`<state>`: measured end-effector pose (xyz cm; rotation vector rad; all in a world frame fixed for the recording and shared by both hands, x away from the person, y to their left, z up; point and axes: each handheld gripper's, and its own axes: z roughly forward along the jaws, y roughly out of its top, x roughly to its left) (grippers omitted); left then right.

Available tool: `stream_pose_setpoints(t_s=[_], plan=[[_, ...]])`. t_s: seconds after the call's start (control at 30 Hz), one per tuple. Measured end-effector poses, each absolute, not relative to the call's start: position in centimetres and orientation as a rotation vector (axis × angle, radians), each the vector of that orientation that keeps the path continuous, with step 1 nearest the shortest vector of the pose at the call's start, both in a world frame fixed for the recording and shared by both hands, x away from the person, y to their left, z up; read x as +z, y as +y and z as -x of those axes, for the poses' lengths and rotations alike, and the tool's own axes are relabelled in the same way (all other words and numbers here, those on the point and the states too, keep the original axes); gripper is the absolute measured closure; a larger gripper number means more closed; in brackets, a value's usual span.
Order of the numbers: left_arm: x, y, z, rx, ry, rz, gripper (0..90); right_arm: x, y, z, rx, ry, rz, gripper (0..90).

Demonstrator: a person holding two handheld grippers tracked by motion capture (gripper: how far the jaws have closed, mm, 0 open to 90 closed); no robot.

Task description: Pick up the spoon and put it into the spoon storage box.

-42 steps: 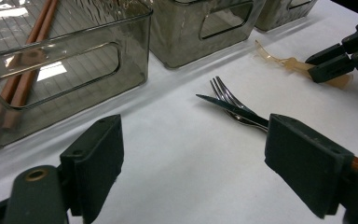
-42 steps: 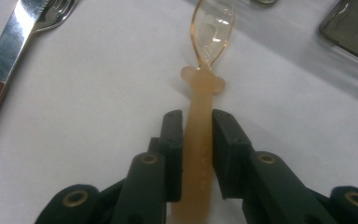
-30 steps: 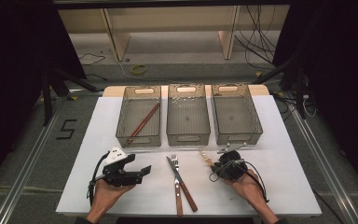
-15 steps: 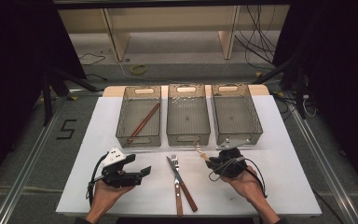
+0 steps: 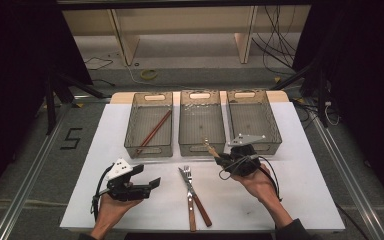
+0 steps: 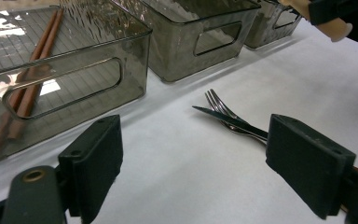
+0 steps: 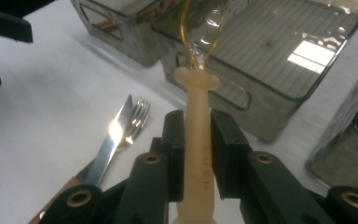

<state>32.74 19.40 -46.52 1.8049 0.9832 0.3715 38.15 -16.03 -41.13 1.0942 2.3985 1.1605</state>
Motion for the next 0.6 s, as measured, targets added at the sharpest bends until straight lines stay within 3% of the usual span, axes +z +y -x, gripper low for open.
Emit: stream_pose_setpoints(t_s=[0.6], plan=[[-46.6,19.7,-32.8,0.380,0.972,-1.803,18.2,-38.9,-13.7,-42.3,1.201,2.358,-1.086,77.2]])
